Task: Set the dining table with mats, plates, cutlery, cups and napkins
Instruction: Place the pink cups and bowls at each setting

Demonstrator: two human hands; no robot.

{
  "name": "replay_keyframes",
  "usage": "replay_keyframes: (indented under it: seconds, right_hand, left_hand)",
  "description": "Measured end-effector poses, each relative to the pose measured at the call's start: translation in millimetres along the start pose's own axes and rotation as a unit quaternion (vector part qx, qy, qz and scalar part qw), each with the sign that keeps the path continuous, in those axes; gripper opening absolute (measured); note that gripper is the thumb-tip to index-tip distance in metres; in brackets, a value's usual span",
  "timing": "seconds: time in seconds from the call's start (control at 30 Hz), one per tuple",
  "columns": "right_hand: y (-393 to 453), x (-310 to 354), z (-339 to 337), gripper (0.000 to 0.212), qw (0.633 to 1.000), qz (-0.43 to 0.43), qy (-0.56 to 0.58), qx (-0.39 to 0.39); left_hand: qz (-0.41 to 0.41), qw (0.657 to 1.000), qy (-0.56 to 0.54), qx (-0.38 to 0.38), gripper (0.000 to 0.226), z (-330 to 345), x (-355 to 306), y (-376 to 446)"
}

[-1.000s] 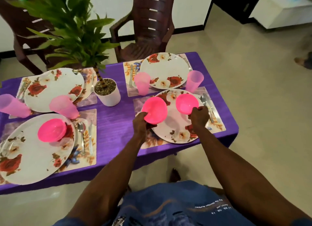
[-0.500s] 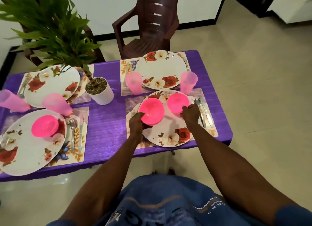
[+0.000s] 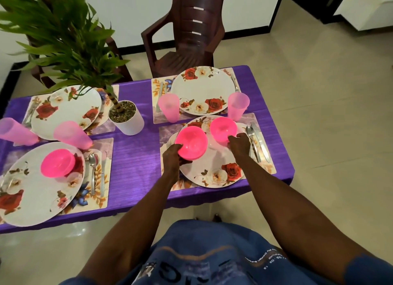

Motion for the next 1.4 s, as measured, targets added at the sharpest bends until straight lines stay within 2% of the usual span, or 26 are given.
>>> replay_keyframes:
  seconds: [0.1, 0.3, 0.43, 0.67, 0.83, 1.07, 1.2, 1.3, 1.4]
  right_hand:
    - [-3.1, -0.8, -1.6, 0.051, 1.0, -0.006, -0.002, 0.002]
    - [-10.9, 0.3, -15.3, 0.034, 0.999, -0.021, 0.028, -0.039]
    - [-24.1, 6.9, -45.6, 0.006, 0.994, -0.056, 0.013, -0.094]
    - [-26.5, 12.4, -125.8, 0.023, 0.982, -0.076, 0.058, -0.164]
    - [8.5, 1.9, -193.6, 0.033, 0.973, -0.069, 0.104, -0.193]
    - [100.3, -18.8, -286.8, 0.039, 0.973, -0.054, 0.168, -0.146]
    - [151.9, -34.7, -348.5, 0.058, 0.984, -0.035, 0.173, -0.019]
    - [184.2, -42.9, -406.1, 0.043, 0.989, -0.061, 0.134, 0.011]
    - [211.3, -41.8, -447.1, 0.03, 0.992, -0.086, 0.091, 0.019]
  left_hand:
    - [0.0, 1.0, -0.002, 0.005, 0.005, 3.1, -1.6, -4.3]
    - [0.033, 0.998, 0.024, 0.039, 0.009, 21.9, -11.2, -20.9]
    - [0.057, 0.992, 0.07, 0.091, 0.012, 56.1, -4.0, -29.7]
    - [0.086, 0.958, 0.198, 0.189, 0.012, 155.1, 33.9, -51.6]
    - [0.034, 0.957, 0.17, 0.231, 0.013, 239.9, 54.6, -71.1]
    - [-0.024, 0.974, 0.091, 0.204, 0.01, 384.6, 90.0, -59.7]
    - [-0.068, 0.975, 0.074, 0.2, 0.014, 481.7, 123.8, -62.4]
    - [-0.089, 0.973, 0.064, 0.205, 0.031, 546.0, 143.9, -76.8]
    - [-0.089, 0.971, 0.075, 0.209, 0.036, 595.7, 153.2, -82.5]
Point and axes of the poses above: each hand's wrist, its own y-axis towards the middle knuckle, its own z-axis out of the palm, x = y × z, the point moved 10 cm from there along y, towards the middle knuckle, and after that the axes turned 11 degrees about -z, right-handed, at the moved point
